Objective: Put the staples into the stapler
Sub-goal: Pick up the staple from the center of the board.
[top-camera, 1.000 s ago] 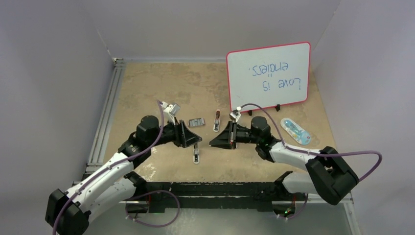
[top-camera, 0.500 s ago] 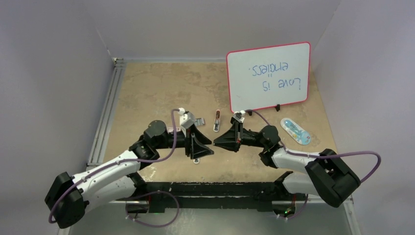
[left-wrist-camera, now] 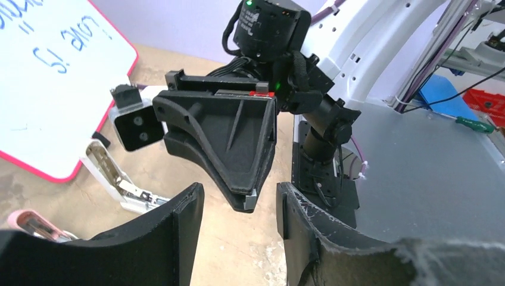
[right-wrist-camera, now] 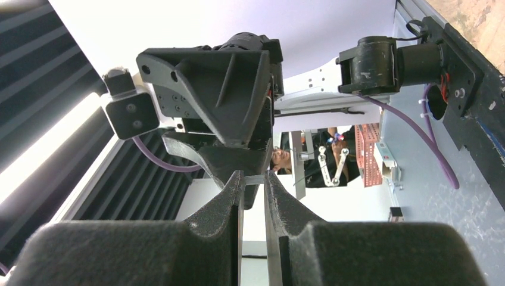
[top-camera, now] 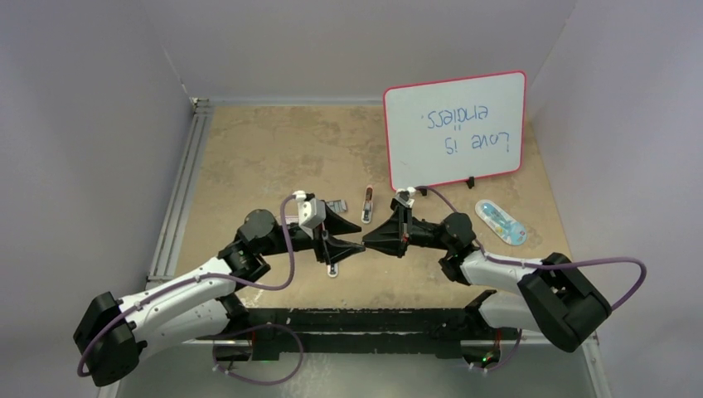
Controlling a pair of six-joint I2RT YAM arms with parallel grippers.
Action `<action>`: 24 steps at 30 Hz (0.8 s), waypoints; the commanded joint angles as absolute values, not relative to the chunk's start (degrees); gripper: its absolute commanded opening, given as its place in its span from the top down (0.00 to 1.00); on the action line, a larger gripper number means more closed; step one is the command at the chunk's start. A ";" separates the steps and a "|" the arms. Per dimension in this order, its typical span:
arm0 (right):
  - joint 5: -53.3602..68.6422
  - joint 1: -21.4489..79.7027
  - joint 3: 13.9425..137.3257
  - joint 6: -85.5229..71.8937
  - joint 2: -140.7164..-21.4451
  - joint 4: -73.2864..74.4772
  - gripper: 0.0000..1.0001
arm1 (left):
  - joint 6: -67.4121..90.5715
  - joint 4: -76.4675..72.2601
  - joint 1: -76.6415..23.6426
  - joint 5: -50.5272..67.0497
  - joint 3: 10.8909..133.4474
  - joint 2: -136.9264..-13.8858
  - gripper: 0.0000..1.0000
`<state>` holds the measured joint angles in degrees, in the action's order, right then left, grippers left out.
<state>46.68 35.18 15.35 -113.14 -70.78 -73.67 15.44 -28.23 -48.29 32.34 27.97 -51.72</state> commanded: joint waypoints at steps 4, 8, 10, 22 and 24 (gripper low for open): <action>47.90 34.89 16.25 -113.25 -70.83 -76.90 0.83 | 11.42 -36.61 -48.62 37.67 26.16 -51.54 0.63; 47.78 34.89 16.44 -113.29 -70.95 -77.03 0.84 | 11.51 -35.52 -48.70 36.51 26.56 -52.47 0.61; 47.73 34.92 16.39 -113.27 -71.01 -77.16 0.84 | 11.66 -35.09 -48.69 35.46 26.65 -52.43 0.60; 47.46 34.90 16.17 -113.29 -71.14 -77.92 0.83 | 11.44 -30.89 -48.77 32.28 27.12 -52.04 0.81; 47.35 34.90 16.09 -113.29 -71.31 -78.21 0.83 | 11.71 -30.73 -48.78 31.83 26.90 -51.75 0.80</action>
<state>46.65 35.16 15.35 -113.14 -71.31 -73.71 12.75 -31.40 -48.47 33.36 26.33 -52.58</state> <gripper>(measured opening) 0.172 0.193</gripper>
